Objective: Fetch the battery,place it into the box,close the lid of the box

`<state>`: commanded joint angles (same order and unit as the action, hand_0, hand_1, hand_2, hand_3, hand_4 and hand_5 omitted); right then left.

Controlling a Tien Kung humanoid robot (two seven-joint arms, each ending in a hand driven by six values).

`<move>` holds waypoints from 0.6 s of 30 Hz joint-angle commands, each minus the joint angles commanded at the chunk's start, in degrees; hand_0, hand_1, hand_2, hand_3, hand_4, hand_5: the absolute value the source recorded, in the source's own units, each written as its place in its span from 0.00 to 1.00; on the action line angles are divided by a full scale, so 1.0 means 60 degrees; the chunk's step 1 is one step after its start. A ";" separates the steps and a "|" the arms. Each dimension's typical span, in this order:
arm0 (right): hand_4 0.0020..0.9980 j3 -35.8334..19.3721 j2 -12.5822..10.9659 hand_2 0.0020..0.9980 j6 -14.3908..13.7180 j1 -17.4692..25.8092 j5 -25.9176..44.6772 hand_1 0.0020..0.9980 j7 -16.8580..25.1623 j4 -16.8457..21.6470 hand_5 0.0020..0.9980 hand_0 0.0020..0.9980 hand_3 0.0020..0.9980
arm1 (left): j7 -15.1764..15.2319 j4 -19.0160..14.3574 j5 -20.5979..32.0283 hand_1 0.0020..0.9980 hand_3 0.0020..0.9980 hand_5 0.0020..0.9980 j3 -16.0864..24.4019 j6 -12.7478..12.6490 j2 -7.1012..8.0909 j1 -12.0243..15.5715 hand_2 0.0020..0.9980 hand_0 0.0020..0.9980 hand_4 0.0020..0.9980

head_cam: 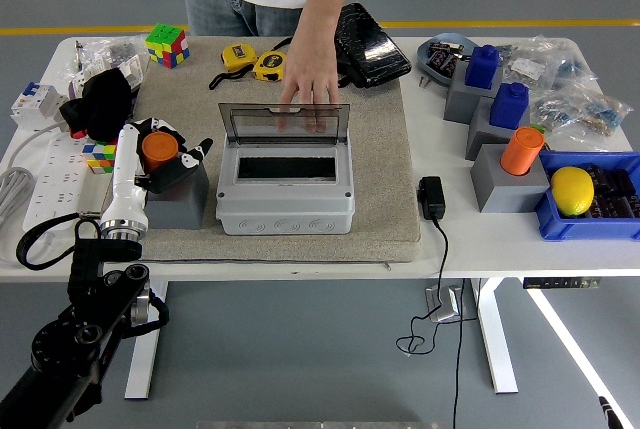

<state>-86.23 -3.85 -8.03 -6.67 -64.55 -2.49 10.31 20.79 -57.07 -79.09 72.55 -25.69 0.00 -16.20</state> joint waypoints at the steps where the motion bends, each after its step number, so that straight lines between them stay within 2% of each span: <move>1: 1.00 0.0005 0.0000 0.76 0.0001 0.0002 0.0006 0.77 0.0001 0.0000 1.00 0.82 0.80 | 0.0006 -0.0004 0.0009 0.36 0.29 0.00 0.0004 -0.0013 0.0000 -0.0002 0.29 0.19 0.77; 9: 1.00 -0.0024 0.0004 0.76 -0.0006 0.0024 -0.0008 0.77 -0.0004 0.0000 1.00 0.82 0.80 | -0.0074 -0.0284 -0.0117 0.35 0.29 0.00 0.0095 -0.0106 0.0015 0.0039 0.29 0.18 0.75; 11: 1.00 -0.0037 0.0004 0.76 -0.0007 0.0020 -0.0014 0.77 -0.0005 0.0000 1.00 0.82 0.80 | -0.0153 -0.0452 -0.0287 0.35 0.29 0.00 0.0122 -0.0149 0.0060 0.0056 0.29 0.17 0.71; 16: 1.00 -0.0071 -0.0005 0.76 -0.0008 0.0014 -0.0021 0.77 -0.0009 0.0000 1.00 0.82 0.80 | -0.0373 -0.0884 -0.0763 0.35 0.29 0.00 0.0091 -0.0242 0.0176 0.0029 0.29 0.17 0.71; 18: 1.00 -0.0075 -0.0005 0.76 -0.0009 0.0013 -0.0019 0.77 -0.0010 0.0000 1.00 0.82 0.80 | -0.0593 -0.1146 -0.1251 0.35 0.28 0.00 0.0070 -0.0316 0.0224 0.0008 0.29 0.17 0.71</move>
<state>-86.68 -3.88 -8.09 -6.59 -64.67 -2.55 10.31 17.23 -63.95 -86.60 72.97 -27.59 1.34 -16.16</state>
